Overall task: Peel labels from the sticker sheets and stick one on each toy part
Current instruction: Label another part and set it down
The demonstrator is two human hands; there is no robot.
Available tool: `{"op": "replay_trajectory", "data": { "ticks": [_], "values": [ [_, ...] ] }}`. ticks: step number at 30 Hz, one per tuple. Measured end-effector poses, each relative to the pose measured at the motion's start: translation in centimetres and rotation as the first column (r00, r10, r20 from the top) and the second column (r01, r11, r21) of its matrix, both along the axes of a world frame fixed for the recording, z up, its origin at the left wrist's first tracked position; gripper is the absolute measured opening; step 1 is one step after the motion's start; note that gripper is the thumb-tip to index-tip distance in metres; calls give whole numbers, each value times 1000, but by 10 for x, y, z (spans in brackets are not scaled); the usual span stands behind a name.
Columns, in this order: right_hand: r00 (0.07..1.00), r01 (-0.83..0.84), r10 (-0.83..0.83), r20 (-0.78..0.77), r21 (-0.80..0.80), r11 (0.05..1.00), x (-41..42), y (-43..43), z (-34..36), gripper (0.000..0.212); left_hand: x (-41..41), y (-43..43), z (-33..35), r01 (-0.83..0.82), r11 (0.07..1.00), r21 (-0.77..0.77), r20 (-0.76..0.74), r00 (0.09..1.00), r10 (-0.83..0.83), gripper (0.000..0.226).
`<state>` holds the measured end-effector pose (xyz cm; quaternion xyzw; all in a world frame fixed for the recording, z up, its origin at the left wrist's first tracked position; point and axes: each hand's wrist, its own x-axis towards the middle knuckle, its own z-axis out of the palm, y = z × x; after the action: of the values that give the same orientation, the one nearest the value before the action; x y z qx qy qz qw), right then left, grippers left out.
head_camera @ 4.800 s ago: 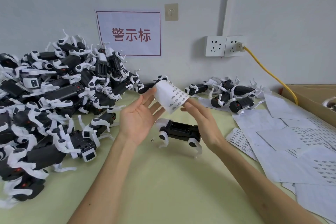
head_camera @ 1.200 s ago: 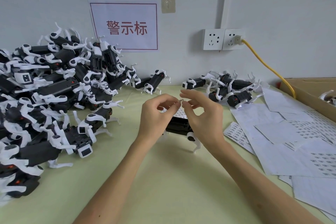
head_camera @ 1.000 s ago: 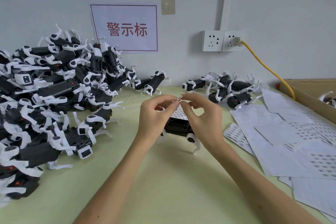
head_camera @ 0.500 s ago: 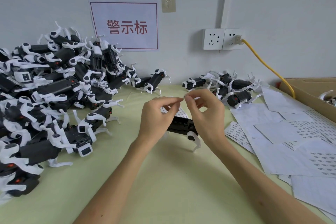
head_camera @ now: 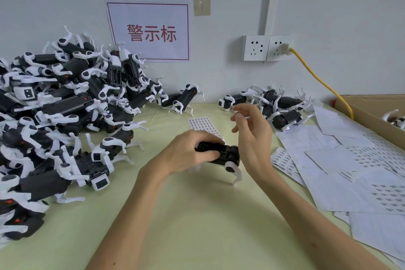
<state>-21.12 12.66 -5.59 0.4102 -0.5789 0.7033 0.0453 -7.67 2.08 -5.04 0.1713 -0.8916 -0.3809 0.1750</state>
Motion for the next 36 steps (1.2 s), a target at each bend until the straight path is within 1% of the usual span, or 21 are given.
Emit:
{"op": "replay_trajectory", "data": {
  "ticks": [1, 3, 6, 7, 8, 10, 11, 12, 13, 14, 15, 16, 17, 19, 21, 24, 27, 29, 31, 33, 36],
  "values": [
    [1000, -2, 2, 7, -2, 1000, 0, 0, 0, 21, 1, -2, 0, 19, 999, 38, 10, 1000, -19, 32],
    [1000, 3, -3, 15, -8, 1000, 0, 0, -1, 21, 1, -5, -3, 2, 1000, 30, 4, 1000, -2, 35],
    [999, 22, -21, 34, -27, 999, -1, 0, -2, 20, -5, -7, -9, -130, 991, -43, -70, 989, 127, 30],
    [999, 31, -29, 39, -40, 999, -1, 0, -1, 20, -8, -7, -11, -169, 986, -2, -126, 978, 167, 26],
    [998, 43, -41, 39, -54, 998, -2, 0, -1, 21, -10, -7, -11, -195, 977, 90, -192, 959, 209, 24],
    [997, 70, -69, 20, -81, 994, -4, 1, 0, 20, -14, -8, -12, -217, 919, 330, -304, 897, 321, 19],
    [997, 73, -73, 6, -89, 993, -4, 2, 0, 18, -15, -9, -12, -195, 858, 475, -325, 867, 377, 18],
    [998, 66, -67, -6, -93, 993, -4, 2, 0, 16, -16, -10, -12, -140, 766, 627, -323, 848, 420, 19],
    [998, 53, -55, -16, -90, 995, -3, 2, 0, 14, -16, -11, -12, -65, 649, 758, -308, 841, 445, 23],
    [999, 38, -41, -27, -81, 996, -2, 2, -1, 12, -15, -11, -12, -2, 533, 846, -286, 841, 458, 28],
    [999, 26, -29, -38, -71, 997, -1, 2, -1, 12, -14, -12, -12, 43, 435, 899, -266, 844, 465, 32],
    [999, 16, -19, -48, -63, 998, -1, 1, -2, 13, -14, -13, -13, 74, 363, 929, -250, 848, 467, 34],
    [998, 8, -11, -55, -57, 998, 0, 1, -2, 14, -14, -14, -13, 98, 317, 944, -243, 853, 461, 32],
    [998, -5, 2, -64, -39, 999, 0, 0, -2, 16, -16, -13, -15, 124, 278, 952, -241, 865, 439, 27],
    [998, -24, 23, -62, -12, 1000, -1, -1, -2, 17, -17, -12, -16, 143, 279, 949, -251, 882, 399, 28],
    [996, -74, 75, -37, 32, 997, -2, -2, -2, 20, -18, -7, -16, 207, 296, 932, -297, 905, 303, 38],
    [988, -152, 150, 28, 69, 986, -5, -4, -3, 17, -22, -3, -18, 220, 340, 914, -330, 891, 311, 38],
    [978, -199, 192, 75, 89, 976, -8, -5, -3, 15, -24, -3, -19, 226, 401, 888, -365, 876, 315, 41],
    [968, -234, 222, 115, 98, 967, -9, -6, -3, 16, -25, -2, -20, 221, 485, 846, -396, 870, 294, 46],
    [961, -252, 235, 145, 107, 962, -10, -6, -3, 16, -26, -1, -21, 210, 560, 801, -419, 866, 274, 41],
    [962, -244, 225, 155, 125, 962, -11, -6, -5, 14, -28, 1, -23, 207, 625, 752, -443, 862, 246, 35]
  ]
}}
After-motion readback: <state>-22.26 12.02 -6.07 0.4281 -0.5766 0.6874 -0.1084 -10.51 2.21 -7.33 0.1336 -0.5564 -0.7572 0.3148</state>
